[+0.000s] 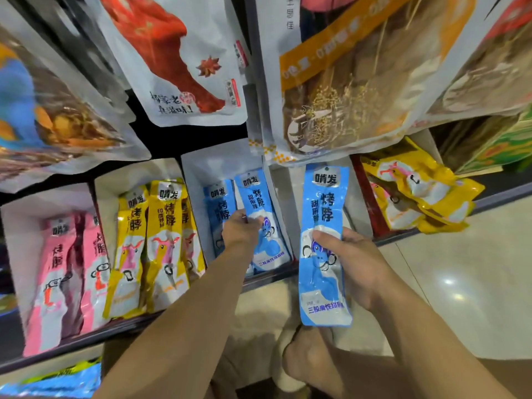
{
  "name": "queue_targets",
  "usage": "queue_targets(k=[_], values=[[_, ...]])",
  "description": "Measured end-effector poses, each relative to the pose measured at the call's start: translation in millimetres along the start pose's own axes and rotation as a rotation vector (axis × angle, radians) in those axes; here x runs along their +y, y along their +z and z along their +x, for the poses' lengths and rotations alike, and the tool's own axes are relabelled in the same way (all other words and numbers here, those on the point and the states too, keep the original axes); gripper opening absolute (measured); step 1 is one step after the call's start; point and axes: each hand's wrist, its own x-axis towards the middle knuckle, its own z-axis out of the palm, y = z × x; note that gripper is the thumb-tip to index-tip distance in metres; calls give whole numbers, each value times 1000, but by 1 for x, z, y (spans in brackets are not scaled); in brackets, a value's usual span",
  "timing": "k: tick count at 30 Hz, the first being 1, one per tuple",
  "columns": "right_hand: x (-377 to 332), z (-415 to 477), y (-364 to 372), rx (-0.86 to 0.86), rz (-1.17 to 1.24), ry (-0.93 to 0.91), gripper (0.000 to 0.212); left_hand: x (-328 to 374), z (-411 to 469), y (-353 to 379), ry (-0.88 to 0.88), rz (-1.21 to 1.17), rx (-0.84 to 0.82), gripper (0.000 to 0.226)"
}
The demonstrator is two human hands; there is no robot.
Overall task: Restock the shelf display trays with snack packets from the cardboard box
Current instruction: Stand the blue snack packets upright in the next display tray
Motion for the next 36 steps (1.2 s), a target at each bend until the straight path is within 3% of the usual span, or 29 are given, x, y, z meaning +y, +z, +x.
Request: queue_targets(k=[10, 15, 17, 20, 29, 36], values=[[7, 12, 12, -1, -53, 15, 17, 2, -7, -22, 257, 331, 112, 42], [9, 22, 34, -7, -56, 40, 16, 8, -29, -81, 553, 329, 370, 41], [10, 29, 47, -25, -83, 52, 19, -3, -24, -99, 496, 320, 426, 45], [12, 43, 72, -54, -147, 52, 19, -20, -14, -111, 389, 341, 316, 46], [48, 99, 136, -52, -244, 62, 15, -24, -15, -118, 416, 338, 232, 45], [80, 123, 162, 78, -582, -82, 7, -26, -11, -124, 394, 316, 187, 47]])
